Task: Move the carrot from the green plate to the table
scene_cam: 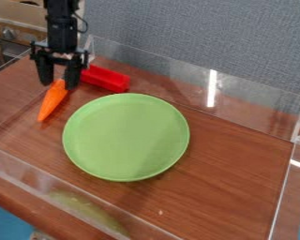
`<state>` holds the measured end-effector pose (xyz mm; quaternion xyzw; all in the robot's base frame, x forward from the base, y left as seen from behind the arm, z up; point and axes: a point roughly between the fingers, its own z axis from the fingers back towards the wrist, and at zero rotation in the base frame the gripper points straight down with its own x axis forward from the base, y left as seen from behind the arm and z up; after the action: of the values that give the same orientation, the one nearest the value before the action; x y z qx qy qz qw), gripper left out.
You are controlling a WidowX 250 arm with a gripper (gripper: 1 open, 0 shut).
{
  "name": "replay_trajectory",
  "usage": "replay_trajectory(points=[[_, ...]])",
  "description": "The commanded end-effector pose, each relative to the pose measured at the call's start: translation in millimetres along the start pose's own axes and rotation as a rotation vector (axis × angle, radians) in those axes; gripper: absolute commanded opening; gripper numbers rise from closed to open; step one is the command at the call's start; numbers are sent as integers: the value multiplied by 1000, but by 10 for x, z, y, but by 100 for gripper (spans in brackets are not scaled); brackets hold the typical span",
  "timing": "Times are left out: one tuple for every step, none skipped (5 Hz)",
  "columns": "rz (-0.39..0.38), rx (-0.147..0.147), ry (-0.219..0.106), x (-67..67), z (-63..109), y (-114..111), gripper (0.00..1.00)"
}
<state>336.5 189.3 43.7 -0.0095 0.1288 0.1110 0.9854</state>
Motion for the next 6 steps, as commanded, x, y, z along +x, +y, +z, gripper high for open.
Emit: replay_trajectory(points=[[29,5,-56,-105,131,-91,0],[40,-18,-80,-227,197,-257,0],[56,-38,-103,-299,368,-319,0],[66,-53,-124,-363,527,-391,0],[68,-61,-134,-404,627,-473,0],[113,-69,-135,-404,645,-530,0]])
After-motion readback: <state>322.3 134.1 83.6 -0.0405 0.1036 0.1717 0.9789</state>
